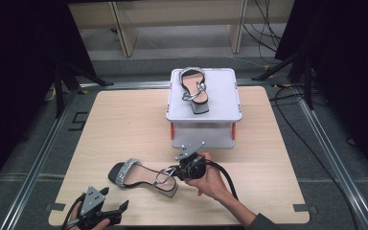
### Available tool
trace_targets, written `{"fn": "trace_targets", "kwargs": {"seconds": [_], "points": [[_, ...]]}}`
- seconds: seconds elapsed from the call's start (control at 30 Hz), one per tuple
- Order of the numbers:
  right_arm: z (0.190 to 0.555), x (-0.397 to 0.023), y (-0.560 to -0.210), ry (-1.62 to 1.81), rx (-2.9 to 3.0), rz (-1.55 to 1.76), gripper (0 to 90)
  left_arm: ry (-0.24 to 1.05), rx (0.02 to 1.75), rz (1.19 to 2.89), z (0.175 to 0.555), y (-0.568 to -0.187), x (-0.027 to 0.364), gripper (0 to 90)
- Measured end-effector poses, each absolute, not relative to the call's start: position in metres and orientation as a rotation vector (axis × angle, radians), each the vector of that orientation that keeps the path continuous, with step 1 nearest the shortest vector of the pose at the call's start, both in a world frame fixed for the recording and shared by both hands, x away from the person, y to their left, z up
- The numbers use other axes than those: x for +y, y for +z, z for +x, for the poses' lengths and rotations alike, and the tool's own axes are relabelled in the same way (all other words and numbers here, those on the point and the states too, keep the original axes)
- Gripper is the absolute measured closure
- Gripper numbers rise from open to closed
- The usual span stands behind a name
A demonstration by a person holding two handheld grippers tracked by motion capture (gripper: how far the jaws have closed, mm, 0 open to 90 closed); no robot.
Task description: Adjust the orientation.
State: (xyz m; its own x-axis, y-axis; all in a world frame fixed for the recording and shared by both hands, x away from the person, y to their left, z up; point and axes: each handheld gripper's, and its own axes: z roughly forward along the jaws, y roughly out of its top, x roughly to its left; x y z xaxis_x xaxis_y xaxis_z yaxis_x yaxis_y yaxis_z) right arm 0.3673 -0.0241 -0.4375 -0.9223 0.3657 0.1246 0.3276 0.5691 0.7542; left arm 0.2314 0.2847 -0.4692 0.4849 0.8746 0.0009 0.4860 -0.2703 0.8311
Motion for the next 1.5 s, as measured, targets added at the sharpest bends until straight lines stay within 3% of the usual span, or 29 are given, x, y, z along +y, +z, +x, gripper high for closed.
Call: {"fn": "trace_targets", "kwargs": {"seconds": [0.57, 0.87, 1.17, 1.5], "points": [[0.342, -0.063, -0.429, 1.259, 2.783, 0.59, 82.3, 0.629, 1.1, 1.963, 0.233, -0.469, 0.286, 16.0], [0.338, -0.077, -0.415, 1.2, 2.93, 0.688, 39.4, 0.604, 1.128, 1.925, 0.232, -0.47, 0.284, 16.0], [0.343, -0.071, -0.364, 1.336, 2.78, 0.696, 36.0, 0.613, 1.126, 1.946, 0.233, -0.47, 0.285, 16.0], [0.378, -0.01, -0.381, 1.13, 2.869, 0.8, 31.0, 0.601, 1.132, 1.922, 0.232, -0.47, 0.284, 16.0]]}}
